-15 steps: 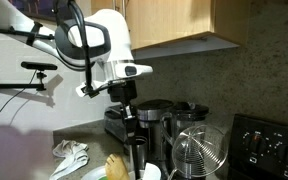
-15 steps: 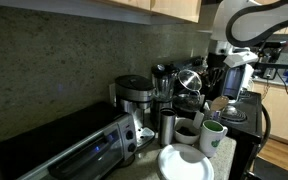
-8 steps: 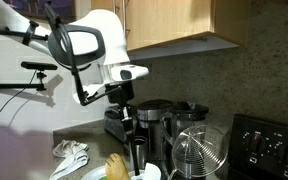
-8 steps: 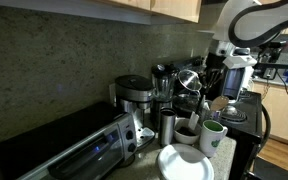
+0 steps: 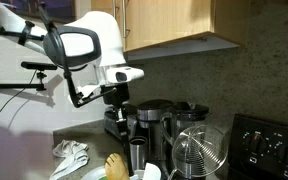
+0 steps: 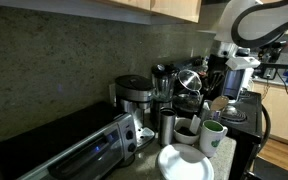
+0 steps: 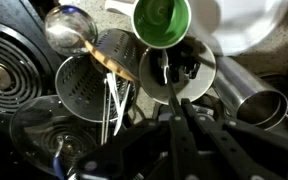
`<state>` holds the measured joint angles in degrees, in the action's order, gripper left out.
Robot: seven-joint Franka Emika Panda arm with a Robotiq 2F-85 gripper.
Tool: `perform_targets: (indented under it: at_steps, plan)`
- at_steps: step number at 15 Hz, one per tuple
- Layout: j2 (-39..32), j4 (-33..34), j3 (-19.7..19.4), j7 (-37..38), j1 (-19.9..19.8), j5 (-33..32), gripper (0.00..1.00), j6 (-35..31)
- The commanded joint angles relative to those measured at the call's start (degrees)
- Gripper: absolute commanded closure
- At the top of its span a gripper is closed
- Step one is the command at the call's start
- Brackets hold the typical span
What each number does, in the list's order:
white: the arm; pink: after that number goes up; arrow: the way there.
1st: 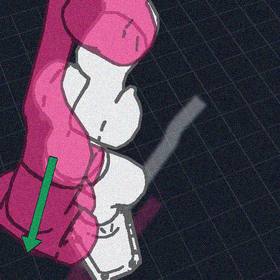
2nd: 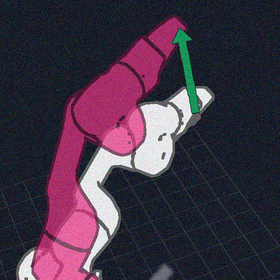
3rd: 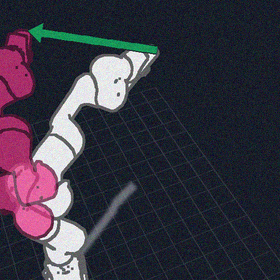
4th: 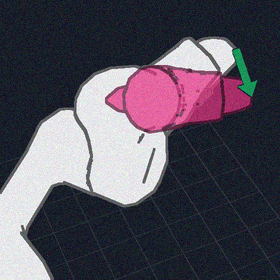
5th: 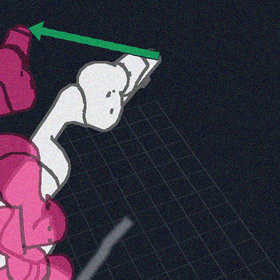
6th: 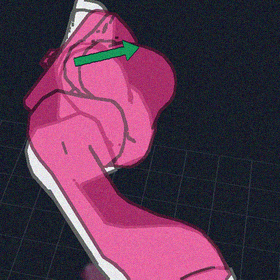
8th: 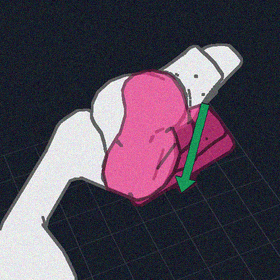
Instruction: Use the spatula to stir the contents in the bowl.
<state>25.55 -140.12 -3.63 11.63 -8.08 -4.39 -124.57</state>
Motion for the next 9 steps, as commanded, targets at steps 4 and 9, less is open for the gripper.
perform_targets:
  at_steps: [4,9]
  plan:
    - [1.75,-1.34,0.67,1.02,-1.66,-5.80,0.99,-3.56]
    - [3.20,-2.83,-1.83,-1.48,0.78,4.99,0.99,-5.89]
